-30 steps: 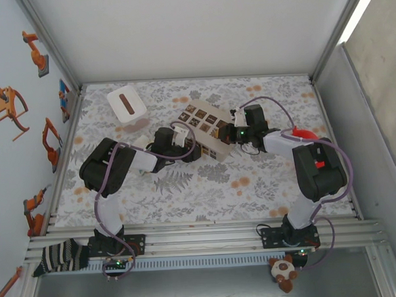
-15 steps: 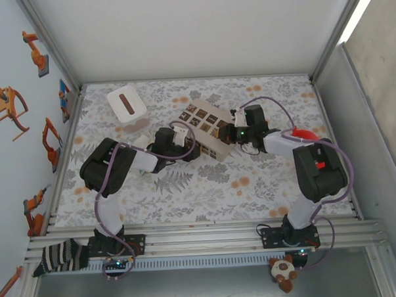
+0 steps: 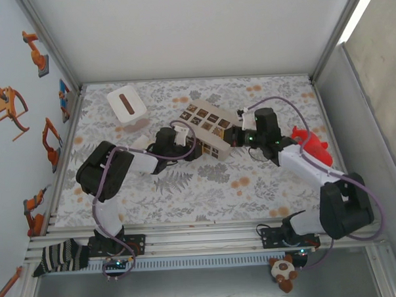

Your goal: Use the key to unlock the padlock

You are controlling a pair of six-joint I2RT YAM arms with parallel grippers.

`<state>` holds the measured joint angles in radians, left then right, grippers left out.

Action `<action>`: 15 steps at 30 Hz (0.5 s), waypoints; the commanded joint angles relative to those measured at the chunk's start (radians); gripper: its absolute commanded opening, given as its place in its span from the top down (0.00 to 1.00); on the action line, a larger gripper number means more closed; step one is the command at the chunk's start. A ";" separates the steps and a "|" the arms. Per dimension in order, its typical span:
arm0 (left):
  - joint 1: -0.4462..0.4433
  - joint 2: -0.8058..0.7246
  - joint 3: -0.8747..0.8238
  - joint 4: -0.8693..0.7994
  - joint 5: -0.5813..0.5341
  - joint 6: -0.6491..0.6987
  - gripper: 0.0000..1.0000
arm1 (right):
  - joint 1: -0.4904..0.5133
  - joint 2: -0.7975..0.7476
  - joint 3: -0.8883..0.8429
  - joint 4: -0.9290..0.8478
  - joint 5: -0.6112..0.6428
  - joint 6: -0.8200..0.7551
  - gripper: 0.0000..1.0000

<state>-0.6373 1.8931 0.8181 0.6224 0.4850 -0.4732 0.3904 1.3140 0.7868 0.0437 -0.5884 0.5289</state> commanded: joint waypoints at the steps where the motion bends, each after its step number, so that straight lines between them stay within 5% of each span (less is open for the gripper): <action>1: -0.019 -0.070 0.010 -0.017 0.001 -0.058 0.72 | 0.051 -0.079 -0.089 -0.102 0.065 -0.081 1.00; 8: -0.041 -0.108 0.063 -0.139 0.033 -0.157 0.72 | 0.214 -0.147 -0.273 0.037 0.194 -0.145 1.00; 15: -0.047 -0.127 0.115 -0.233 0.051 -0.264 0.75 | 0.258 -0.079 -0.382 0.261 0.257 -0.215 1.00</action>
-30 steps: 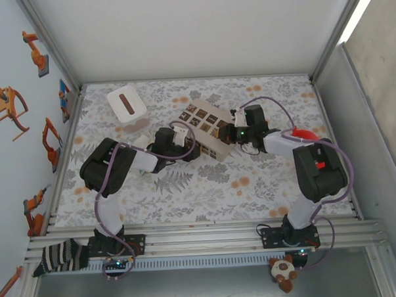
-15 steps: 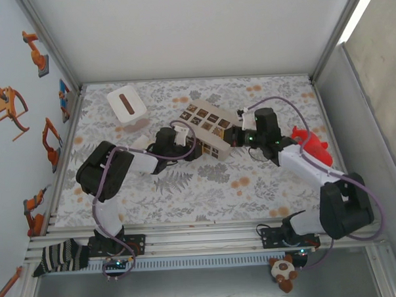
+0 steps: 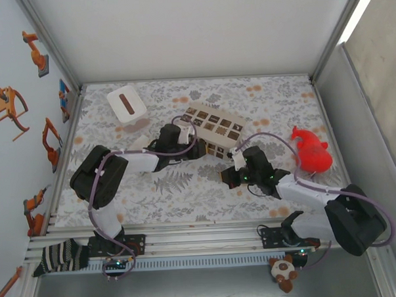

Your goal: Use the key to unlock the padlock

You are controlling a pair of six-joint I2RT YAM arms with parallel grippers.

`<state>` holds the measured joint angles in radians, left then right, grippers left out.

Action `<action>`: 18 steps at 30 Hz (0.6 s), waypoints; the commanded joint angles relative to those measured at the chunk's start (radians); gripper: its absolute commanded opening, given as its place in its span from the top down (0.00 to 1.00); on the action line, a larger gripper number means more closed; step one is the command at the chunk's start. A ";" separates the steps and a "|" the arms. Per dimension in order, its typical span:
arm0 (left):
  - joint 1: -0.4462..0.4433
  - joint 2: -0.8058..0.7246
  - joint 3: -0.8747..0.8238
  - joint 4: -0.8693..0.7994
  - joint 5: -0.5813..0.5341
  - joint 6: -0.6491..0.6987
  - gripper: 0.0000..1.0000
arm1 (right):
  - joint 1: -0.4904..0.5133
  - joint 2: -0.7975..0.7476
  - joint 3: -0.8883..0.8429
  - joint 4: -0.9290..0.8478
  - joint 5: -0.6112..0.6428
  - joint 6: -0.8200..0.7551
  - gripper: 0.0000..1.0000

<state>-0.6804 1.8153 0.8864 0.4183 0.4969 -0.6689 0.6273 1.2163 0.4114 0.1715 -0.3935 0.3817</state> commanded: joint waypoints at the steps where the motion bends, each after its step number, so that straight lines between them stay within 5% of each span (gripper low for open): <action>1: -0.004 -0.051 0.058 -0.047 0.041 -0.078 0.75 | 0.027 0.035 -0.008 0.146 0.071 -0.084 1.00; 18: -0.011 -0.083 0.120 -0.173 0.075 -0.150 0.75 | 0.035 0.221 0.013 0.379 0.220 -0.245 1.00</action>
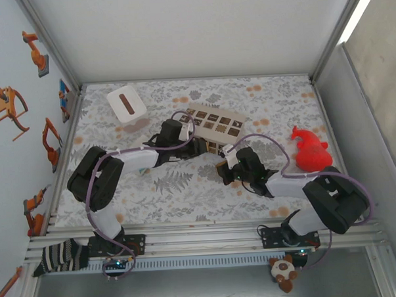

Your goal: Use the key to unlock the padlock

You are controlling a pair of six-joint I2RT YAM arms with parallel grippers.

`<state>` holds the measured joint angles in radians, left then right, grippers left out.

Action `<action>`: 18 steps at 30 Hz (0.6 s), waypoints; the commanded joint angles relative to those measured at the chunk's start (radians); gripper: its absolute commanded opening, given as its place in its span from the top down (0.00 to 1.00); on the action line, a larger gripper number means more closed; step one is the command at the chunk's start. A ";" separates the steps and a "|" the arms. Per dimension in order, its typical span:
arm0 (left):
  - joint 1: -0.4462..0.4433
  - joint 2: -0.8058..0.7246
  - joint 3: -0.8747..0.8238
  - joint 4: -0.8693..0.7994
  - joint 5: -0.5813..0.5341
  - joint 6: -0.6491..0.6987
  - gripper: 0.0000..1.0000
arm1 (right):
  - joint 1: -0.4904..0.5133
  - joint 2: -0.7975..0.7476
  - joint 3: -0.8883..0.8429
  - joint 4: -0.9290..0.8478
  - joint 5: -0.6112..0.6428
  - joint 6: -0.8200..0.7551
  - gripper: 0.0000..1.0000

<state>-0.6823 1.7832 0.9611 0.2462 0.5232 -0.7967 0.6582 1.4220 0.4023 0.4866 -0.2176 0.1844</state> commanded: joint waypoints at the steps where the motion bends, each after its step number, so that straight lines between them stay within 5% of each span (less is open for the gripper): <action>1: -0.010 -0.051 0.048 -0.007 0.051 -0.022 0.75 | 0.006 0.019 0.020 0.079 0.050 -0.051 1.00; 18: -0.017 -0.071 0.076 -0.078 0.050 -0.027 0.75 | 0.004 0.018 0.038 0.158 0.074 -0.085 1.00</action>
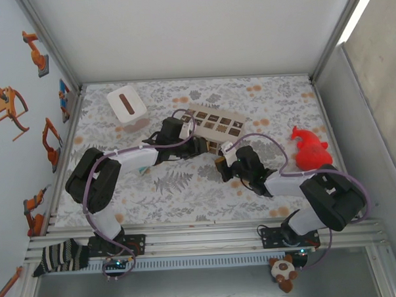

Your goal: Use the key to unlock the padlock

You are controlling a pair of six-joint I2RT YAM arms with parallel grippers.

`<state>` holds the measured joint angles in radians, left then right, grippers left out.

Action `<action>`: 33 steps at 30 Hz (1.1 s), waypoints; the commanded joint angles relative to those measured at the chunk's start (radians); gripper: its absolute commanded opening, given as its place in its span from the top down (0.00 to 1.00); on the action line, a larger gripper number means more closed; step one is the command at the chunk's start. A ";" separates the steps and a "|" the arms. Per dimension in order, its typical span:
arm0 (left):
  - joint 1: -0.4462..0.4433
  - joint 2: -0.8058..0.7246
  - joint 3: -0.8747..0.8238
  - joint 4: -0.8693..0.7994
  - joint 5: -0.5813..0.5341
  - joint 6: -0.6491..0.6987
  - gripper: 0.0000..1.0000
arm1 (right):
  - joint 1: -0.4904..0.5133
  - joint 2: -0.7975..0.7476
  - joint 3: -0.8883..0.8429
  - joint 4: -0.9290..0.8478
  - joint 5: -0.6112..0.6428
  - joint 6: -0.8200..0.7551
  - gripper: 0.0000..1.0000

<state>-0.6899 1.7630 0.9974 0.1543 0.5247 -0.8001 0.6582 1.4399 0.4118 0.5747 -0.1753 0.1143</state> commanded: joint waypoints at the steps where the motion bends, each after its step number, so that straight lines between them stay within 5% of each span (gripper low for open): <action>1: -0.010 -0.051 0.039 0.018 0.050 -0.027 0.75 | 0.004 0.005 0.026 0.085 0.035 -0.015 1.00; 33: -0.013 -0.042 0.037 0.033 0.041 -0.039 0.77 | 0.006 0.085 0.037 0.213 0.065 0.050 1.00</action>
<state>-0.6964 1.7573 1.0012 0.1547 0.5240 -0.8173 0.6582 1.5166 0.4210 0.7380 -0.1257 0.1551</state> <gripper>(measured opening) 0.233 0.048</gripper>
